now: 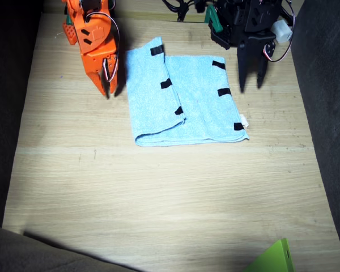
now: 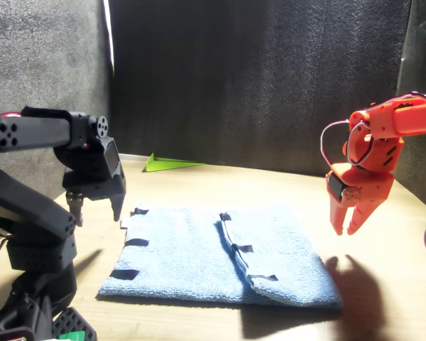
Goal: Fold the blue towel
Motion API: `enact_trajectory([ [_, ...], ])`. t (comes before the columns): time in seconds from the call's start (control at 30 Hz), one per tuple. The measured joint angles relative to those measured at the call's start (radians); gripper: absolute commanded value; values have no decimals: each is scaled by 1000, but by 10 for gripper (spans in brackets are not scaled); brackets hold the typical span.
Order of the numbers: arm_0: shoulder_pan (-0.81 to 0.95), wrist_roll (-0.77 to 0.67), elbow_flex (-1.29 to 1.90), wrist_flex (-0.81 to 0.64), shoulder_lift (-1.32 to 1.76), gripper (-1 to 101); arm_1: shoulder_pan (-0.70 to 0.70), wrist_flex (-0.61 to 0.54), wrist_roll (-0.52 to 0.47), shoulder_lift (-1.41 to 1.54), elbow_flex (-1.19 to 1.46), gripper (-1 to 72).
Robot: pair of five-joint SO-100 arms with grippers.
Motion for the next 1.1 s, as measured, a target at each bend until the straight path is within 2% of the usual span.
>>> enact_trajectory([
  [0.23,-97,3,-35,0,-25,323,0,-25,0,-26,-2,122],
  [0.27,-106,5,-44,0,-29,314,-8,-31,0,-34,-2,108],
  [0.33,-133,15,-77,0,-46,301,-35,-43,0,-46,-2,0],
  [0.4,-164,14,-103,0,-75,299,-67,-58,11,-66,-3,0],
  [0.47,-176,11,-118,0,-107,174,-97,-84,26,-83,-2,0],
  [0.5,-187,2,-118,-6,-114,173,-104,-83,31,-87,-2,0],
  [0.73,-221,-34,-120,-18,-219,342,-150,-129,52,-123,26,0],
  [1.1,-187,-152,-201,-11,-304,359,-184,-114,29,-83,37,0],
])
